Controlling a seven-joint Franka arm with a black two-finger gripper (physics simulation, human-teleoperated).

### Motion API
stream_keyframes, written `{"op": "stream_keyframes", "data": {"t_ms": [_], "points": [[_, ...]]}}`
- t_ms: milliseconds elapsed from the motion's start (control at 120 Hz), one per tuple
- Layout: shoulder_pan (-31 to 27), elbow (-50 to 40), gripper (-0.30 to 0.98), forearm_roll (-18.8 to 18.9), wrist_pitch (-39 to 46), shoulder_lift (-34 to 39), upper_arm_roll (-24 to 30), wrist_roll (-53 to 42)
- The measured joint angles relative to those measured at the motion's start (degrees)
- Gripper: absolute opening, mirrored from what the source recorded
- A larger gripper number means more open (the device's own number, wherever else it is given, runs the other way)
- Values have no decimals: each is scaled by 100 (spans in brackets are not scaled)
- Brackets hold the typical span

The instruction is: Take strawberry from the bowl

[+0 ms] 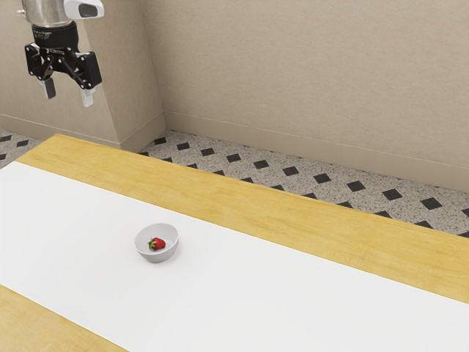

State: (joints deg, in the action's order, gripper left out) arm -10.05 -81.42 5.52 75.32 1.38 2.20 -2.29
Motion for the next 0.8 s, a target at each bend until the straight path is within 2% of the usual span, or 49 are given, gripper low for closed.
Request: {"op": "stream_keyframes", "data": {"t_ms": [267, 375, 458, 550, 667, 750, 800], "points": [[5, 6, 69, 0, -1, 2, 2, -15], [-350, 1494, 69, 200, -251, 1, 480, -119], [-274, 1772, 69, 285, -349, -290, 727, -162], [124, 1826, 69, 309, -367, -478, 786, -202], [696, 1718, 68, 205, -244, -746, 790, -242], [711, 469, 68, 106, 425, -637, 726, -211], [867, -140, 68, 54, 853, -660, 469, -152]]}}
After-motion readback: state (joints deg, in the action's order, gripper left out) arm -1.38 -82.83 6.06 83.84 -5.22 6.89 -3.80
